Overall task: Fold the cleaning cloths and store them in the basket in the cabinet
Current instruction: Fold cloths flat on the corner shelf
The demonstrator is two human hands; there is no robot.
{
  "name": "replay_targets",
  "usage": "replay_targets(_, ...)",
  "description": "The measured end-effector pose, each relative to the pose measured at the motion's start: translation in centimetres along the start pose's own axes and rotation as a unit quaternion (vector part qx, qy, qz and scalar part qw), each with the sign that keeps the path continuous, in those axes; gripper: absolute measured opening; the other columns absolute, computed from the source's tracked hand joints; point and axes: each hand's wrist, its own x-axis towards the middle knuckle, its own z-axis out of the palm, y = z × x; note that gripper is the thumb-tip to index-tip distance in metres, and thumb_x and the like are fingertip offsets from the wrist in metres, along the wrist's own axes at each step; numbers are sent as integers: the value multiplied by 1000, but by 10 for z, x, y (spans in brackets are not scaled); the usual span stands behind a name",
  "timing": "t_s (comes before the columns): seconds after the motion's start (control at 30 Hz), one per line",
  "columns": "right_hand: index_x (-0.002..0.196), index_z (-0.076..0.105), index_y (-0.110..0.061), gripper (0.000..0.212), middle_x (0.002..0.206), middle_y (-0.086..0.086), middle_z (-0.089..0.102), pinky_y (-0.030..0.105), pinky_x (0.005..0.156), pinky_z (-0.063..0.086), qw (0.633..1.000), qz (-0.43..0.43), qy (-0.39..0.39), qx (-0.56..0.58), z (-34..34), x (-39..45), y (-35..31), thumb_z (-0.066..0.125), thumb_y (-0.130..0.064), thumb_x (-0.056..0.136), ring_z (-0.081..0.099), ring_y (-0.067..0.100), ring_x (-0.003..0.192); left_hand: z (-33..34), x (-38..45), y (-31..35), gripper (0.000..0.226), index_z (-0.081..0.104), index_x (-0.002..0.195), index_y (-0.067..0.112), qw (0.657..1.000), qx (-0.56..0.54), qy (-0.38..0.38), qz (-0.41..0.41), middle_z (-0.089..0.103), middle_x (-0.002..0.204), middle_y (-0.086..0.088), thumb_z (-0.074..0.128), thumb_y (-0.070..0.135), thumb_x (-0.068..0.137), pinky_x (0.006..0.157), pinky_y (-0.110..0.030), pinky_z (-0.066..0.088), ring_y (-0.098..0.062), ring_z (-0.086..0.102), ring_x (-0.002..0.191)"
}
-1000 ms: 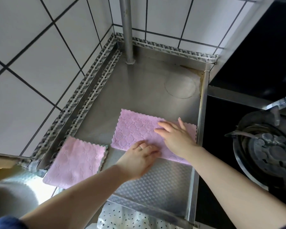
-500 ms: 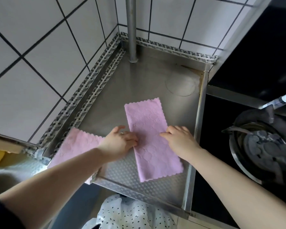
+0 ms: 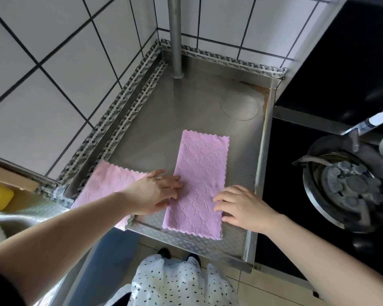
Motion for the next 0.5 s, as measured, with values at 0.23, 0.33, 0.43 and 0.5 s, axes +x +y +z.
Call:
replay_targets(0.23, 80, 66, -26, 9, 94, -11, 65, 26, 93, 35, 994, 56, 87, 13, 16, 3, -9, 58, -28, 77, 60, 13, 90, 4, -2, 2, 23, 69, 93, 28, 998, -58, 6, -23, 62, 127, 7, 77, 24, 72, 100, -51, 40, -16, 55, 123)
replay_targets(0.33, 90, 64, -20, 15, 93, -9, 68, 28, 84, 44, 976, 148, 102, 127, 12, 5, -15, 51, -23, 84, 63, 16, 88, 9, -6, 3, 29, 67, 102, 27, 997, -71, 10, -43, 60, 129, 8, 65, 34, 74, 104, -47, 34, -13, 51, 126)
replay_targets(0.43, 99, 59, -21, 9, 89, -6, 69, 29, 70, 44, 910, 297, 120, 263, 0, 14, -17, 53, -23, 92, 63, 16, 81, 7, -3, 9, 38, 65, 108, 26, 983, -137, 45, -112, 66, 120, 7, 57, 42, 75, 103, -34, 41, -13, 58, 117)
replay_targets(0.5, 87, 52, -28, 6, 72, -10, 61, 29, 63, 39, 870, 340, 151, 323, -6, 23, -16, 52, -27, 94, 56, 10, 67, 0, 4, 15, 26, 66, 102, 24, 952, -214, 90, -201, 71, 100, 5, 67, 37, 80, 81, -23, 47, -14, 65, 93)
